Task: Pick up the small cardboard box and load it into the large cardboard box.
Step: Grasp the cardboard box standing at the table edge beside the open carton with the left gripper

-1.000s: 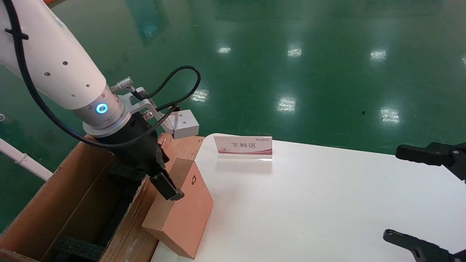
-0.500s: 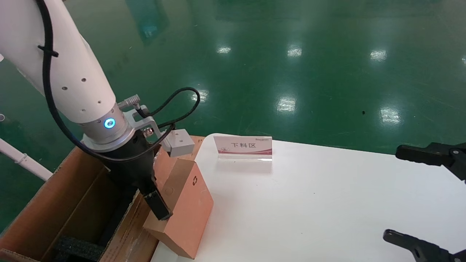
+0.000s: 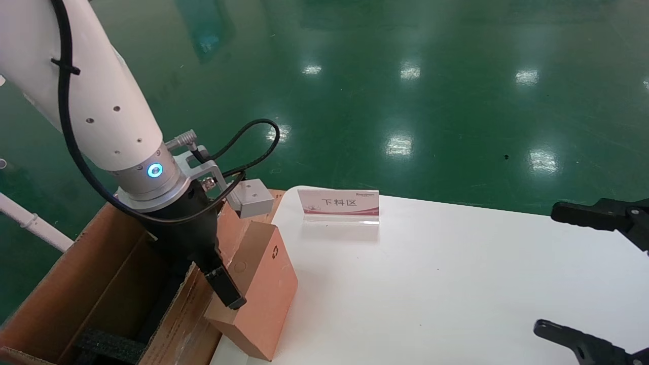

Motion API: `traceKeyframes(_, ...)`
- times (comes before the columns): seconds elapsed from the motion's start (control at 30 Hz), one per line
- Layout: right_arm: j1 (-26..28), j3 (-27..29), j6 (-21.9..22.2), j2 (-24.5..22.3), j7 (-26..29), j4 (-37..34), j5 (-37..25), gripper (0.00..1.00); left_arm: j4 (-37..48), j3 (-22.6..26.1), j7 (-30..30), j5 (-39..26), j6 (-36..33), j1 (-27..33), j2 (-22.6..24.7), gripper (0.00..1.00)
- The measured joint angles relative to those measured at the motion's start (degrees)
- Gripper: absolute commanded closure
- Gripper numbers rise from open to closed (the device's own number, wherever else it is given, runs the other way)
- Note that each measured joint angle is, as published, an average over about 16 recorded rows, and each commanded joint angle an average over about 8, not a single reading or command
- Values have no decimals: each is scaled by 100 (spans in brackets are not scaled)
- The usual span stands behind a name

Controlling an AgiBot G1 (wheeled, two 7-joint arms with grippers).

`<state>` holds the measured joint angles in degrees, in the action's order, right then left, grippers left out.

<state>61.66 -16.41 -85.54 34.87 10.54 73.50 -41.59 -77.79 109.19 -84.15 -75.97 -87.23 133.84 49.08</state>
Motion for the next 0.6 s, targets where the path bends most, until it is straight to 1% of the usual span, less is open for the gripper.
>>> traceKeyframes(0.6, 1, -7, 3, -3, -3, 0, 5, 0, -3, 176, -144, 164, 108, 70, 48, 0)
